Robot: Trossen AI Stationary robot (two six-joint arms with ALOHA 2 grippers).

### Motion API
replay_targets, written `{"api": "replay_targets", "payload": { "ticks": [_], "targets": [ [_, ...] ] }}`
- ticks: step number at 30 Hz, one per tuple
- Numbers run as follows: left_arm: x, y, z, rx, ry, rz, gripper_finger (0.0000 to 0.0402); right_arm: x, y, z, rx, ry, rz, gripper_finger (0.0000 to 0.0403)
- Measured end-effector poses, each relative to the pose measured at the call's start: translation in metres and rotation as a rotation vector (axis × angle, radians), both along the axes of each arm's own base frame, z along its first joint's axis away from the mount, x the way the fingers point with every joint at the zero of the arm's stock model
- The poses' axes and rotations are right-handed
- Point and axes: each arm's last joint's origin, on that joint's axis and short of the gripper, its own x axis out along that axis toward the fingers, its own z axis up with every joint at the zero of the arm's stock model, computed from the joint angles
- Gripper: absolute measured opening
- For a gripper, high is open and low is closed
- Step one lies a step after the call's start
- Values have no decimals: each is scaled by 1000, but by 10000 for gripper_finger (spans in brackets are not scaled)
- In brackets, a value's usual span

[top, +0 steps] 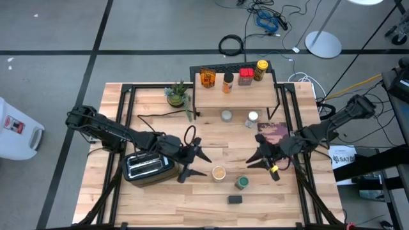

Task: Shelf spices
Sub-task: Put the brown seasoning bottle on the shelf

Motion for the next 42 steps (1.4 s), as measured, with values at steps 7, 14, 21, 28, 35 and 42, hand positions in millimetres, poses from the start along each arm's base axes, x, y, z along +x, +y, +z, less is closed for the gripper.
{"api": "replay_targets", "payload": {
  "ticks": [7, 14, 21, 28, 35, 42],
  "targets": [
    [-2, 3, -9, -4, 109, 73, 272, 12, 16, -6, -32, -36, 25, 127],
    [-5, -3, -13, -4, 152, 90, 272, 33, 28, -18, -49, -80, 37, 236],
    [-8, -15, -26, 6, 200, 93, 272, 55, 39, -26, -65, -68, 36, 296],
    [-5, -29, -53, 8, 242, 149, 272, 65, 45, -24, -78, -51, 39, 300],
    [4, -41, -74, 5, 221, 140, 272, 73, 47, -26, -81, -30, 27, 300],
    [7, -41, -81, 5, 235, 191, 272, 87, 42, -26, -121, 56, -7, 300]
  ]
}}
